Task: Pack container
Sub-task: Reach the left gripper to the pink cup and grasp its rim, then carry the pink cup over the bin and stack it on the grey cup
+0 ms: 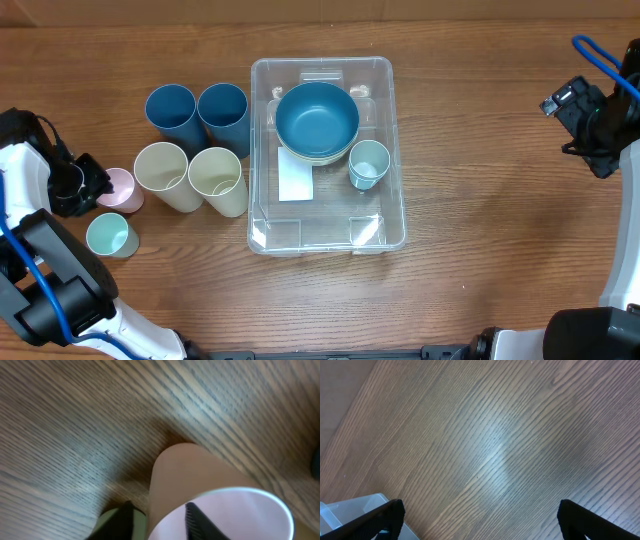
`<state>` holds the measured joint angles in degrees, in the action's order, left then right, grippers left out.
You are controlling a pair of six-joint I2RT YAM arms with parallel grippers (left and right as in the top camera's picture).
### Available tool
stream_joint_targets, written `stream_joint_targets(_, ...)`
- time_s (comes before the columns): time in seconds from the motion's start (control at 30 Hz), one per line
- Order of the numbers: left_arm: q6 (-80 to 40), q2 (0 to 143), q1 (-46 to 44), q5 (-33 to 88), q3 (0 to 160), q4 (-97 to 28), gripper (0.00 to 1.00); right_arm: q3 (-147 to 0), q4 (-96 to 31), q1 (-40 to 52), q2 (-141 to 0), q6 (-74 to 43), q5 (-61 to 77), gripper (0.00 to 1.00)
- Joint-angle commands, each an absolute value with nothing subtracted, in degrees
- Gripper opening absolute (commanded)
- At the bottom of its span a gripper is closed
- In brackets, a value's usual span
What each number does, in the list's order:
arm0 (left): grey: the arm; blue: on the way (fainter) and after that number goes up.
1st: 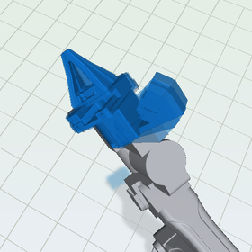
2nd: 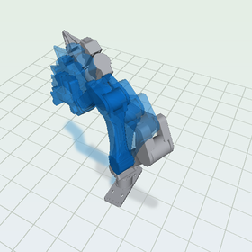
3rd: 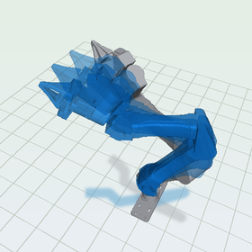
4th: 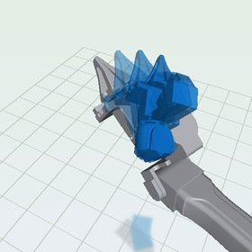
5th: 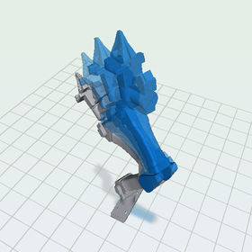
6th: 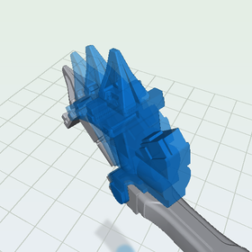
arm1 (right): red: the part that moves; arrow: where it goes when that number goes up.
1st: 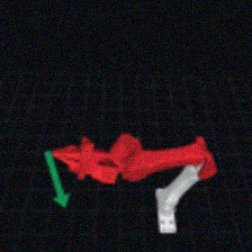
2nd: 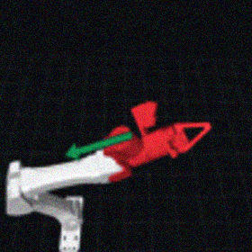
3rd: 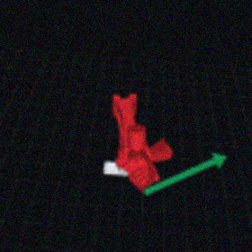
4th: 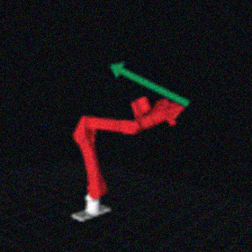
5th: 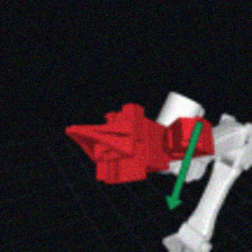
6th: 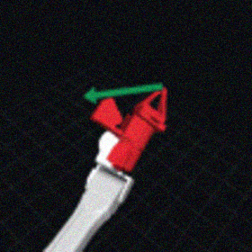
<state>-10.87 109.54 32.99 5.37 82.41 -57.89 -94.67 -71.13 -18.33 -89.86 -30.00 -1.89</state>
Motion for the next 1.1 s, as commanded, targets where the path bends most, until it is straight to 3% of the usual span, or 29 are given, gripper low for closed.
stream_joint_targets(0.0,-10.02,109.38,32.56,5.56,82.13,-57.1,0.15,-94.85,-70.78,-18.39,-89.69,-30.26,-2.22,1.0)
stream_joint_targets(0.07,-10.02,109.38,32.56,5.54,82.13,-57.1,0.04,-94.85,-70.78,-18.39,-89.69,-30.26,-2.22,1.0)
stream_joint_targets(0.4,-10.72,102.21,31.92,5.87,96.16,-67.72,0.04,-94.85,-70.78,-18.39,-89.69,-30.26,-2.22,1.0)
stream_joint_targets(0.57,-7.73,93.03,26.04,9.06,109.23,-74.65,0.04,-94.85,-70.78,-18.39,-89.69,-30.26,-2.22,1.0)
stream_joint_targets(0.8,-5.72,83.37,1.89,9.04,113.25,-77.25,0.04,-94.85,-70.78,-18.39,-89.69,-30.26,-2.22,1.0)
stream_joint_targets(1.07,-4.45,90.83,-23.33,9.02,111.59,-72.9,0.04,-94.85,-70.78,-18.39,-89.69,-30.26,-2.22,1.0)
